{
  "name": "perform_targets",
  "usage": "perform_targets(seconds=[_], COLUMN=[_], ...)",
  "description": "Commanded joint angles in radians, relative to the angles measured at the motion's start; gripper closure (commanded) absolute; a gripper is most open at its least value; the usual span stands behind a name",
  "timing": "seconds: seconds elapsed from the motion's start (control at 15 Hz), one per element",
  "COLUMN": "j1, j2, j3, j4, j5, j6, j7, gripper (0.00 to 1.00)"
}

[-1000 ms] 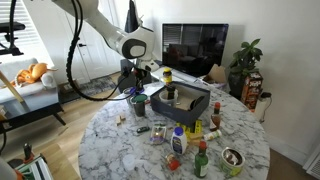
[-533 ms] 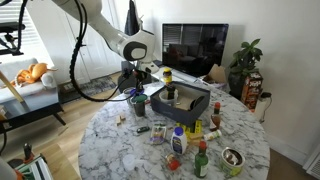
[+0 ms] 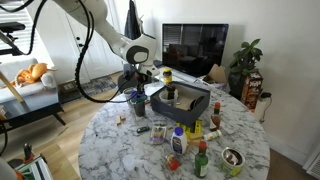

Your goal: Put the toy car on the table then put the blue lid on the green one

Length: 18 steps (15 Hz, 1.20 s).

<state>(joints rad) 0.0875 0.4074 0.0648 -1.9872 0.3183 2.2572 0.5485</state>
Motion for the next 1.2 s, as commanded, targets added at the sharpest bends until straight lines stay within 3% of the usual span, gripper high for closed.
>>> perform_targets(seconds=[0.0,0.33,0.4,0.47,0.87,1.13], j1=[0.025,0.034,0.034,0.033,0.047,0.082], j2=[0.03,0.043,0.042,0.039,-0.038,-0.162], j3=[-0.019,-0.025,-0.025,-0.025,-0.038,-0.038], j4=[0.023,0.034,0.034,0.032,-0.019,-0.075], j5=[-0.004,-0.014,-0.013,-0.01,-0.045,-0.187], j6=[0.0,-0.003,-0.005,-0.006,0.013,0.045], j7=[0.03,0.05,0.05,0.045,0.049,0.007], gripper=[1.0,1.0,0.92,0.72,0.28,0.01])
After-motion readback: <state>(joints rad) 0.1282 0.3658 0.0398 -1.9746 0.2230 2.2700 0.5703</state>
